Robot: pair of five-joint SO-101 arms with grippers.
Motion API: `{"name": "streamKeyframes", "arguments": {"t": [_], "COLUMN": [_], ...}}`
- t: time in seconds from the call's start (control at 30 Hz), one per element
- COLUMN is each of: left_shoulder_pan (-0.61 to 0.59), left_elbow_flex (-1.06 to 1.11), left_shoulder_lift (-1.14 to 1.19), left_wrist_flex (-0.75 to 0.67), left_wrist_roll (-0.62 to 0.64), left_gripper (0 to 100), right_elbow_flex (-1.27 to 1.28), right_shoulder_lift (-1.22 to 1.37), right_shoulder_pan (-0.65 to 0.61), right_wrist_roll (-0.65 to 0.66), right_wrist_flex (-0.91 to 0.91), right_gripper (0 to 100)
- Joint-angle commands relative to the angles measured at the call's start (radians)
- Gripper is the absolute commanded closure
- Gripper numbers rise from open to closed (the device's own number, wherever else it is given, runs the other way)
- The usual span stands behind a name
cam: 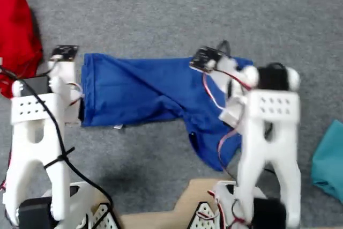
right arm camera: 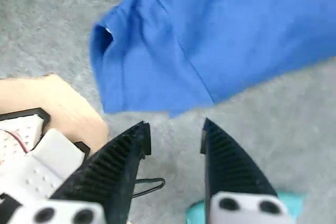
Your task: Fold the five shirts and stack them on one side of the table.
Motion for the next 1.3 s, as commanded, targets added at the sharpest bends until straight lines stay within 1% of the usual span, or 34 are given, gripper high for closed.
{"name": "streamKeyframes", "arguments": {"t": [0.0, 0.1, 0.2, 0.33, 0.43, 0.5, 0.63, 0.7, 0.77, 0.83, 0.93, 1.03, 1.1, 1.17, 1.27], "left_shoulder_pan": [-0.081, -0.107, -0.110, -0.110, -0.112, -0.112, -0.184, -0.215, -0.201, -0.149, -0.026, 0.115, 0.190, 0.245, 0.305], "left_elbow_flex": [-0.006, -0.006, -0.032, -0.126, -0.178, -0.192, -0.199, -0.180, -0.138, -0.084, -0.011, 0.034, 0.057, 0.083, 0.112], "left_shoulder_lift": [-0.031, -0.030, -0.039, -0.039, -0.041, -0.041, -0.056, -0.093, -0.142, -0.199, -0.295, -0.357, -0.361, -0.361, -0.329], "left_wrist_flex": [0.003, 0.006, 0.017, 0.109, 0.172, 0.204, 0.219, 0.219, 0.215, 0.215, 0.213, 0.180, 0.121, 0.055, -0.043], "left_wrist_roll": [0.052, 0.057, 0.054, 0.051, 0.026, 0.006, -0.035, -0.041, -0.044, -0.044, -0.044, -0.040, -0.037, -0.009, 0.066], "left_gripper": [98, 98, 98, 98, 98, 98, 98, 98, 98, 98, 98, 98, 98, 98, 98], "right_elbow_flex": [0.076, 0.171, 0.225, 0.239, 0.259, 0.274, 0.283, 0.325, 0.381, 0.438, 0.464, 0.452, 0.455, 0.460, 0.463], "right_shoulder_lift": [-0.116, -0.139, -0.134, -0.133, -0.136, -0.136, -0.136, -0.134, -0.131, -0.131, -0.131, -0.131, -0.131, -0.130, -0.130], "right_shoulder_pan": [0.162, 0.334, 0.538, 0.748, 0.860, 0.908, 0.978, 0.980, 0.938, 0.849, 0.691, 0.539, 0.440, 0.343, 0.237], "right_wrist_roll": [0.026, 0.091, 0.201, 0.292, 0.322, 0.334, 0.347, 0.341, 0.301, 0.258, 0.169, 0.025, -0.092, -0.224, -0.413], "right_wrist_flex": [0.020, 0.020, 0.017, 0.017, 0.017, 0.017, 0.020, 0.020, 0.017, 0.017, -0.023, -0.114, -0.196, -0.292, -0.417], "right_gripper": [86.4, 86.8, 86.8, 86.8, 86.8, 86.8, 86.8, 86.8, 86.8, 86.8, 86.8, 86.8, 86.8, 86.8, 86.8]}}
